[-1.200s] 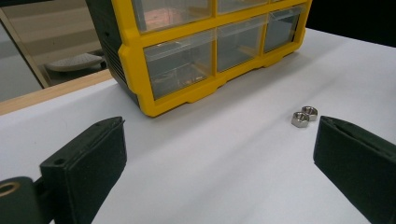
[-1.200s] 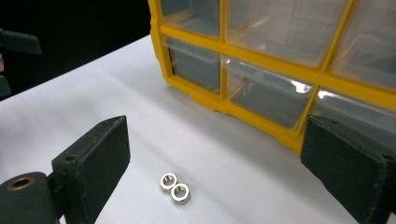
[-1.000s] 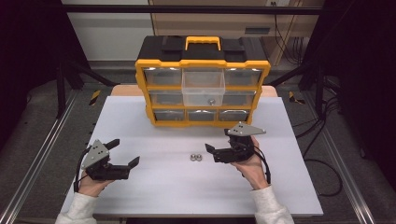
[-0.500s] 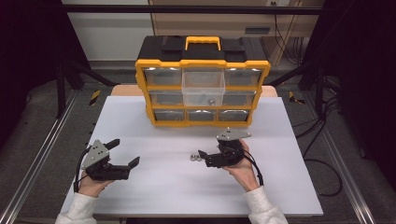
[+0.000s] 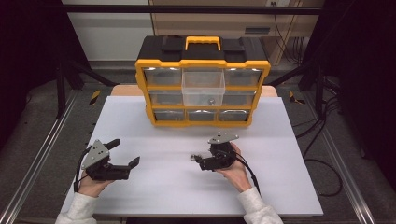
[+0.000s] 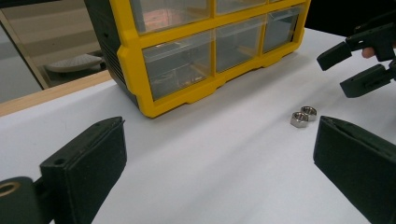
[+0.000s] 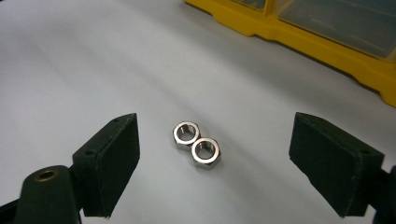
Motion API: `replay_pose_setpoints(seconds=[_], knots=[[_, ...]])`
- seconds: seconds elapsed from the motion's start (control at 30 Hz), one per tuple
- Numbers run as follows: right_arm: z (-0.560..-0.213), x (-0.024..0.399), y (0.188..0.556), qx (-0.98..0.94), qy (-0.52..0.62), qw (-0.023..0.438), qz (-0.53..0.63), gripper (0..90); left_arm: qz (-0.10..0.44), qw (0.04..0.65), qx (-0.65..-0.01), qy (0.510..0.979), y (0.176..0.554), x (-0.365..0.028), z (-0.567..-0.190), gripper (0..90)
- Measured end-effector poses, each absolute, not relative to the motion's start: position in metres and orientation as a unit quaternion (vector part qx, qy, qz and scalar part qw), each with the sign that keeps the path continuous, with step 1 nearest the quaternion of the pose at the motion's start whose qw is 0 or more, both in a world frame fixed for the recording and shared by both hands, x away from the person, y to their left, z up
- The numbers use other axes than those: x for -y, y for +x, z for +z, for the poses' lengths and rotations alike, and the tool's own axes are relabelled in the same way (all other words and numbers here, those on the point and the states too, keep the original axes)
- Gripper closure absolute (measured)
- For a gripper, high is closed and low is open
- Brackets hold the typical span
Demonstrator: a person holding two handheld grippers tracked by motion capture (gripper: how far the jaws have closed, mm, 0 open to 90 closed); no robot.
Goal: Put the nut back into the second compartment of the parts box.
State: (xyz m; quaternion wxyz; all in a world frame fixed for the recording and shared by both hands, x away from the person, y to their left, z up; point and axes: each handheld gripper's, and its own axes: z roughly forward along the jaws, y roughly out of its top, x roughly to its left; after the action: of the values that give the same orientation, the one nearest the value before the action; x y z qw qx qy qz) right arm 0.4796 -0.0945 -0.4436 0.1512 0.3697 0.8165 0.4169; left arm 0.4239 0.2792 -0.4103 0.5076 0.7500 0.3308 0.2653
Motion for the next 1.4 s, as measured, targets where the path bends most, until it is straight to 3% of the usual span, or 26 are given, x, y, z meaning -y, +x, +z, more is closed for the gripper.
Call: replay_pose_setpoints(seconds=[0.43, 1.17, 1.4], knots=[[-0.464, 0.081, 0.486, -0.834, 0.377, 0.139, 0.379, 25.3, 0.265, 0.506, -0.331, 0.751, 0.424, -0.279, -0.411, 2.1], [-0.477, 0.074, 0.491, -0.847, 0.372, 0.132, 0.356, 56.2, 0.266, 0.507, -0.331, 0.750, 0.424, -0.279, -0.410, 2.0], [-0.477, 0.073, 0.490, -0.850, 0.364, 0.132, 0.358, 62.1, 0.266, 0.506, -0.331, 0.751, 0.424, -0.279, -0.411, 2.0]])
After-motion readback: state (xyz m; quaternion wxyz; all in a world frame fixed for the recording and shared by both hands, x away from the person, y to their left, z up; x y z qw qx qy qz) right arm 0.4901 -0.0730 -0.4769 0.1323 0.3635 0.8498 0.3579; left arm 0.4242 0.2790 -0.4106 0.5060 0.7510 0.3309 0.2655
